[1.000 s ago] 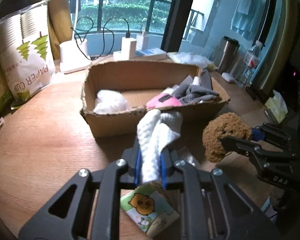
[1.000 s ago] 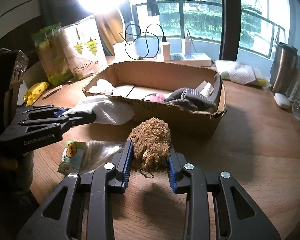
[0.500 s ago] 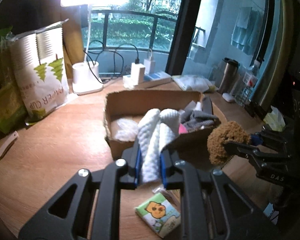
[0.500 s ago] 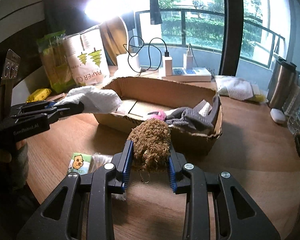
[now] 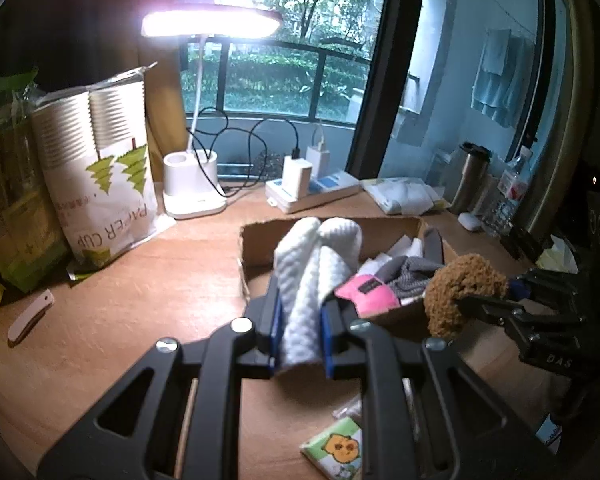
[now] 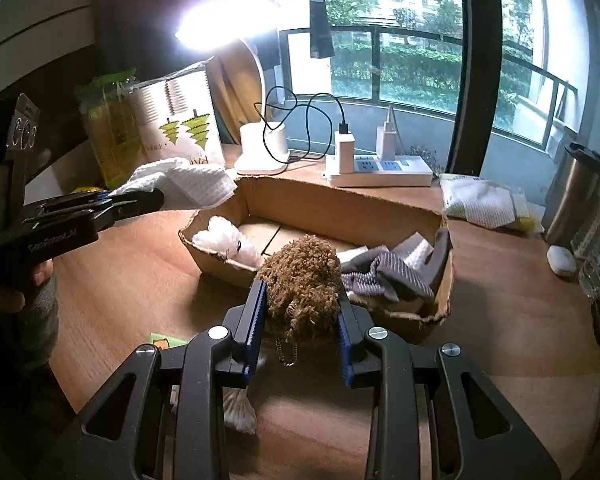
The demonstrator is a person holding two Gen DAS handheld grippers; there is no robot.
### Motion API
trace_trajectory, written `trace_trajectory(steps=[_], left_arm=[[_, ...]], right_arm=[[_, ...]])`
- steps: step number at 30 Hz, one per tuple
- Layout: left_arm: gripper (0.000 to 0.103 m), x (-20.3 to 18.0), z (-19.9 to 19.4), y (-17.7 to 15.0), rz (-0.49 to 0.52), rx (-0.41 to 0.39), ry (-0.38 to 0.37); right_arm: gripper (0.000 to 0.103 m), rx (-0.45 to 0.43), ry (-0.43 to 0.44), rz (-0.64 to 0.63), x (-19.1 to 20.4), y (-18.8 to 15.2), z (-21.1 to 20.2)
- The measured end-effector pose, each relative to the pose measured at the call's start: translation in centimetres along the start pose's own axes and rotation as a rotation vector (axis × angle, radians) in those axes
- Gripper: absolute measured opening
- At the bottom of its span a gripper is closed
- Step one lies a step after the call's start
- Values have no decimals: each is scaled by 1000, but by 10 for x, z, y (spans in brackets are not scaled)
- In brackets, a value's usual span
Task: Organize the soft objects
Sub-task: 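Carry the tissues and brown ball into the box and open both tools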
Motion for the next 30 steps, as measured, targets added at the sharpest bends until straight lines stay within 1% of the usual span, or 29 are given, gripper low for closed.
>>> trace_trajectory(steps=[10, 16, 25, 30], left_arm=[[16, 5, 5, 24, -5, -54, -8], [16, 6, 11, 33, -4, -83, -6], [16, 1, 28, 40, 4, -104, -7], [16, -3, 44, 39, 10, -84, -8]], right_arm=[[33, -15, 7, -7, -8, 18, 9], [33, -35, 7, -12, -13, 31, 16], [33, -50, -51, 26, -48, 41, 22], [33, -46, -64, 56, -66, 42, 29]])
Point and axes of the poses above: each gripper's, at about its wrist camera, not at the fingertips, and z roughly the way its jaws point, x to its left, y to its top, the point moved 10 cm from there along z, roughly the way its jaws point, and after that the axes turned 14 degrees about y, right-handed, at the moved point
